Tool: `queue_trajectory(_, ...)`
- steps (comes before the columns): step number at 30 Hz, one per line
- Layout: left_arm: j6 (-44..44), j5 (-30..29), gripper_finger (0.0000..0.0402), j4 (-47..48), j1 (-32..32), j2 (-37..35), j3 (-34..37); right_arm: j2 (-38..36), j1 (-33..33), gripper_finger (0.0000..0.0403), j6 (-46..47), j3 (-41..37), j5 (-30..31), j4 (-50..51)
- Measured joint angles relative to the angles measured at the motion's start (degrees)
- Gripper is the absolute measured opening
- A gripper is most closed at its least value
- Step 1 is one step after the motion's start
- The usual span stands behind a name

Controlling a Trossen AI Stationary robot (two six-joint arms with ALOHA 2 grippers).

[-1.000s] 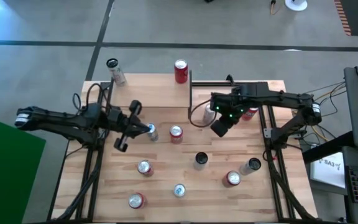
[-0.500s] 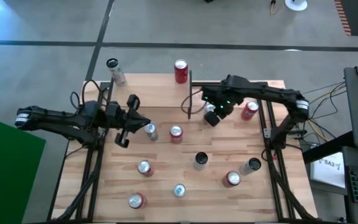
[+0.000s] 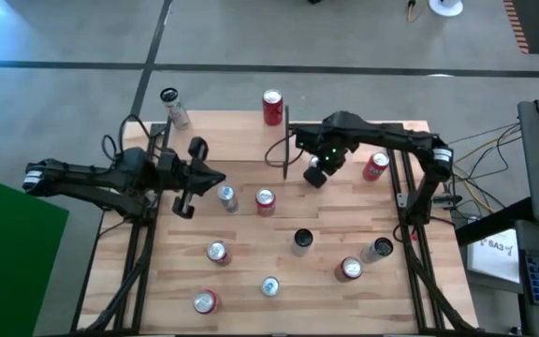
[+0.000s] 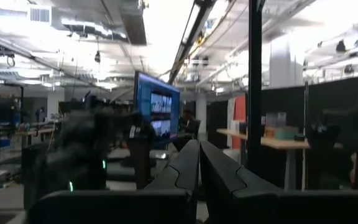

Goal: Place canned beverage on shelf
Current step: Put the blue soda can on the shelf

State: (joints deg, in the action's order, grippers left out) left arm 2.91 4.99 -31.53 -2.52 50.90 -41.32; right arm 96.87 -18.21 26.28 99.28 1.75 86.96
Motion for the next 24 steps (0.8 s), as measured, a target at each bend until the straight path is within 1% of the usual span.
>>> queue_trajectory(1, -0.35, 0.0, 0.0, 0.8, 0.0, 0.01, 0.07, -0.27, -0.4, 0.0009, -0.18, 0.69, 1.08, 0.0)
queue_trajectory(4, -0.45, 0.0, 0.0, 2.71, 0.0, 0.06, 0.13, -1.11, -1.89, 0.0009, -0.66, 2.6, 1.06, 0.47)
queue_trajectory(8, -0.93, 0.02, 0.0, 5.57, 0.0, 0.03, 0.17, -1.21, -3.61, 0.0009, -5.34, 4.99, 0.87, 3.01)
queue_trajectory(12, -1.33, 0.0, 0.0, 5.61, 0.0, 0.17, 0.24, -1.21, -4.02, 0.0009, -15.23, 6.46, 1.25, 3.06)
queue_trajectory(17, -2.59, 0.0, 0.0, 6.69, 0.0, 0.19, 0.24, -1.21, -3.66, 0.0014, -27.47, 6.16, 1.11, 2.71)
queue_trajectory(20, -3.76, -0.02, 0.0, 8.17, 0.0, 0.4, 0.24, -1.21, -3.7, 0.0034, -36.65, 5.41, 1.32, 2.62)
queue_trajectory(22, -3.89, -0.43, 0.0, 8.77, 0.0, 0.45, 0.26, -1.17, -3.7, 0.0055, -38.59, 5.21, 1.32, 2.38)
queue_trajectory(24, -4.09, -2.7, 0.0, 8.73, 0.0, 0.36, 0.26, -1.15, -3.7, 0.0084, -39.06, 5.23, 1.3, 1.64)
